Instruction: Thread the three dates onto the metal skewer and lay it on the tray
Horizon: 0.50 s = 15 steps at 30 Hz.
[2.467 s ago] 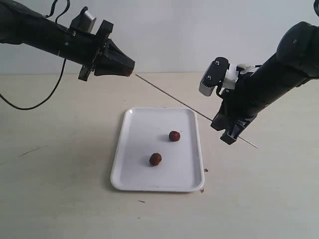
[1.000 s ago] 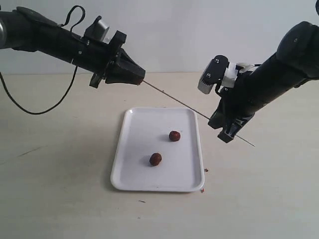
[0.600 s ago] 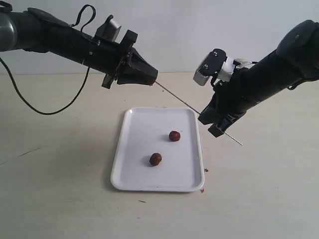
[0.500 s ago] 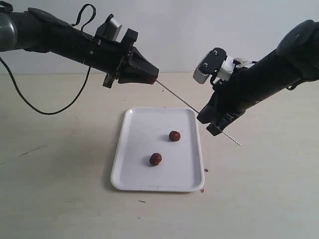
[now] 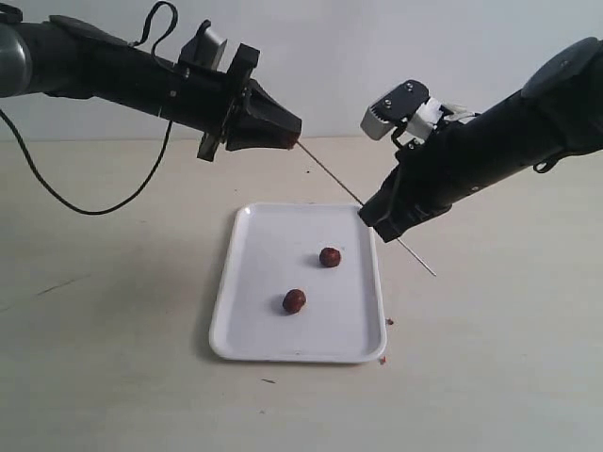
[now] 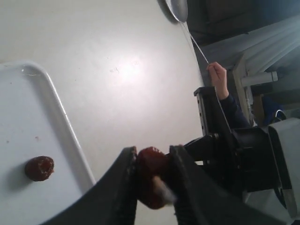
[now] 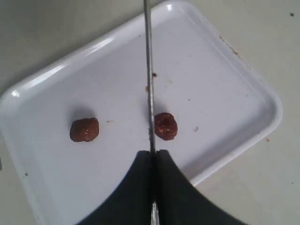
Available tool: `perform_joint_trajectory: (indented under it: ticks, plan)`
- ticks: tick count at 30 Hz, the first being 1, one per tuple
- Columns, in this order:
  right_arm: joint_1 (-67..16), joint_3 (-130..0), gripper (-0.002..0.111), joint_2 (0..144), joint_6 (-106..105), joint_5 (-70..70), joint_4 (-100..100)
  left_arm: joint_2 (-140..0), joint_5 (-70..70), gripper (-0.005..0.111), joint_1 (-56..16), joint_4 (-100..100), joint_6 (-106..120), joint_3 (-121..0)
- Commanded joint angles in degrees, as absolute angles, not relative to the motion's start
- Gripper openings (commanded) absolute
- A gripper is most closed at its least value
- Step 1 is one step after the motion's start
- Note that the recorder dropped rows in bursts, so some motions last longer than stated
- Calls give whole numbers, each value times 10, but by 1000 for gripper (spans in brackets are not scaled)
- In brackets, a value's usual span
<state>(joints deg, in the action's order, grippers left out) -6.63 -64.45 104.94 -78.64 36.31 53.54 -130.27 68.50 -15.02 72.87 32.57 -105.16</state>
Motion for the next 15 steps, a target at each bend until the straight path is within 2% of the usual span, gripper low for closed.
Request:
perform_joint_trajectory:
  ticks: [1, 9, 15]
  plan:
    - [-67, -644, 0, 1048, -805, 363, 569, -1305, 690, 25, -154, 766, 344, -1055]
    - [-67, -644, 0, 1048, -824, 369, 612, -1305, 678, 44, -160, 783, 357, -1055]
    - [-67, -644, 0, 1048, -824, 369, 620, -1305, 678, 44, -167, 783, 359, -1055]
